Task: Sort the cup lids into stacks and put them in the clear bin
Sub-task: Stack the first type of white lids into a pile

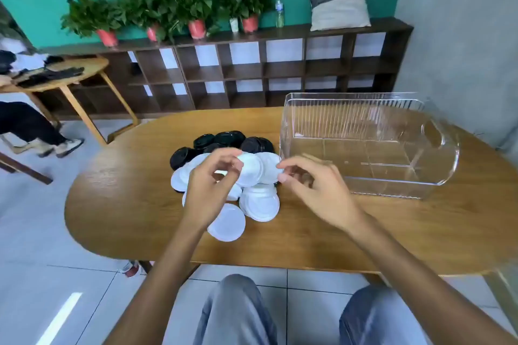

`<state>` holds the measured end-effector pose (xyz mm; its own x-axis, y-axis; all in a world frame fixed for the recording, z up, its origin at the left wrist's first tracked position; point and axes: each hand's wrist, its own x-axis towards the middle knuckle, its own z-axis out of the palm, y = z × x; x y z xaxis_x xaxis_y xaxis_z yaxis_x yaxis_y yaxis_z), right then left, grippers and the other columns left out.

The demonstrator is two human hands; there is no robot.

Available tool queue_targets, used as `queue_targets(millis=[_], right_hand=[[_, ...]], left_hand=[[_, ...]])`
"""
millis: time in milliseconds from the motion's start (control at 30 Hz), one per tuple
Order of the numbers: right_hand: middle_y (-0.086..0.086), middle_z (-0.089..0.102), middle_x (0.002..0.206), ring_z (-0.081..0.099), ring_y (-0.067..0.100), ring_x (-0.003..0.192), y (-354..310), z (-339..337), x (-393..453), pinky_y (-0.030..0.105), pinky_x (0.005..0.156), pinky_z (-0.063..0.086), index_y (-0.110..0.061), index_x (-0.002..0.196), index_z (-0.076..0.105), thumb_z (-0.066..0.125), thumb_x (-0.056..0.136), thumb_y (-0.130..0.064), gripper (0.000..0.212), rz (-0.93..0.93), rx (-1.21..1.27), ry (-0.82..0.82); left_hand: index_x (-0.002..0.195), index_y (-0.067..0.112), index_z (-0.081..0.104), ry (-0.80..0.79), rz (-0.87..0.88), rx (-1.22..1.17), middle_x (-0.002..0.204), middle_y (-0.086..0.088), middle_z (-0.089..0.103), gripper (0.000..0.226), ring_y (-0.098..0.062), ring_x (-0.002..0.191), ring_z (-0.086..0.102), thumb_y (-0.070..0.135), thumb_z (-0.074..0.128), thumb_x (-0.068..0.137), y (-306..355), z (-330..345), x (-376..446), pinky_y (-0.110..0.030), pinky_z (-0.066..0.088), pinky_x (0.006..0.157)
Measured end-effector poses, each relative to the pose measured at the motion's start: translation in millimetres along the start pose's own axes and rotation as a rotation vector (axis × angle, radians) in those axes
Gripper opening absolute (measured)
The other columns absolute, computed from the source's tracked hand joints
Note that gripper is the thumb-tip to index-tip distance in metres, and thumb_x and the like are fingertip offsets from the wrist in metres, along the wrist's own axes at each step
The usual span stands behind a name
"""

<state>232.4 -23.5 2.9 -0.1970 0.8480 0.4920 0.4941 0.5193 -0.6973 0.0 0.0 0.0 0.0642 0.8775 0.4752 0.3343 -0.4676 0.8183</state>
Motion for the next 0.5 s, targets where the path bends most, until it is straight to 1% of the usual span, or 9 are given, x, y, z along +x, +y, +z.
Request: queue_targets(millis=[67,133,200,233,300,367,400,433,500], right_hand=[[-0.002,0.064,0.090,0.057,0.013,0.076,1.5,8.6,-32.2,0.012,0.070,0.040,-0.016,0.105,0.073,0.072,0.091,-0.017,0.014,0.111,-0.016,-0.082],[-0.003,0.065,0.090,0.058,0.013,0.075,16.8,18.9,-60.7,0.016,0.073,0.042,-0.016,0.103,0.074,0.073,0.090,-0.016,0.012,0.193,-0.082,-0.111],[-0.004,0.065,0.092,0.059,0.007,0.077,28.3,23.5,-72.2,0.018,0.076,0.043,-0.016,0.100,0.073,0.074,0.090,-0.014,0.011,0.268,-0.086,-0.070],[-0.003,0.065,0.094,0.059,0.004,0.079,32.3,24.9,-73.2,0.014,0.076,0.043,-0.015,0.101,0.073,0.074,0.089,-0.013,0.012,0.274,-0.078,-0.059],[-0.002,0.064,0.098,0.061,0.005,0.086,41.5,30.9,-75.4,0.008,0.080,0.042,-0.014,0.106,0.073,0.073,0.090,-0.015,0.016,0.284,-0.086,-0.078],[-0.002,0.063,0.105,0.063,0.008,0.097,49.7,36.6,-76.9,0.014,0.087,0.046,-0.015,0.111,0.072,0.072,0.092,-0.020,0.019,0.298,-0.104,-0.113],[-0.004,0.063,0.106,0.062,0.005,0.099,54.8,38.5,-77.4,0.016,0.089,0.046,-0.017,0.111,0.071,0.071,0.092,-0.021,0.020,0.294,-0.104,-0.116],[-0.006,0.063,0.106,0.061,-0.001,0.100,59.1,39.8,-78.0,0.016,0.089,0.046,-0.018,0.111,0.071,0.071,0.092,-0.023,0.020,0.288,-0.090,-0.105],[-0.012,0.061,0.106,0.059,-0.007,0.099,63.1,39.7,-79.4,0.014,0.086,0.044,-0.023,0.111,0.071,0.071,0.092,-0.025,0.019,0.282,-0.057,-0.089]], left_hand=[[0.112,0.032,0.066,0.016,-0.078,0.118,0.099,0.012,0.071,0.036,0.000,0.092,0.064,0.001,0.068,0.094,-7.3,-4.5,-35.9,-0.020,0.048,0.075],[0.116,0.032,0.063,0.008,-0.117,0.218,0.114,0.009,0.067,0.040,-0.001,0.102,0.061,0.001,0.070,0.092,-23.9,-4.7,-74.1,-0.027,0.048,0.084],[0.122,0.027,0.064,0.001,-0.109,0.327,0.125,0.004,0.062,0.042,-0.013,0.116,0.056,0.003,0.074,0.089,-39.7,-3.6,-92.5,-0.037,0.047,0.100],[0.125,0.022,0.065,0.006,-0.072,0.414,0.128,0.001,0.061,0.045,-0.020,0.121,0.055,0.005,0.078,0.085,-47.0,-2.8,-95.9,-0.039,0.045,0.104],[0.129,0.016,0.066,0.018,-0.021,0.555,0.134,-0.003,0.059,0.051,-0.028,0.126,0.054,0.015,0.084,0.080,-57.8,0.5,-100.0,-0.038,0.039,0.106],[0.130,0.017,0.065,0.067,-0.002,0.547,0.138,-0.003,0.055,0.052,-0.024,0.130,0.050,0.029,0.078,0.081,-62.2,2.3,-99.0,-0.036,0.037,0.106],[0.131,0.018,0.064,0.096,0.011,0.529,0.141,-0.001,0.053,0.053,-0.022,0.133,0.048,0.035,0.072,0.081,-66.0,2.9,-97.5,-0.036,0.037,0.107],[0.132,0.019,0.063,0.113,0.016,0.512,0.143,0.001,0.051,0.055,-0.019,0.135,0.046,0.039,0.068,0.081,-70.0,1.9,-96.3,-0.035,0.037,0.108],[0.137,0.022,0.058,0.129,-0.003,0.506,0.147,0.004,0.048,0.062,-0.019,0.138,0.044,0.044,0.066,0.080,-74.8,-1.9,-97.0,-0.037,0.036,0.111]])
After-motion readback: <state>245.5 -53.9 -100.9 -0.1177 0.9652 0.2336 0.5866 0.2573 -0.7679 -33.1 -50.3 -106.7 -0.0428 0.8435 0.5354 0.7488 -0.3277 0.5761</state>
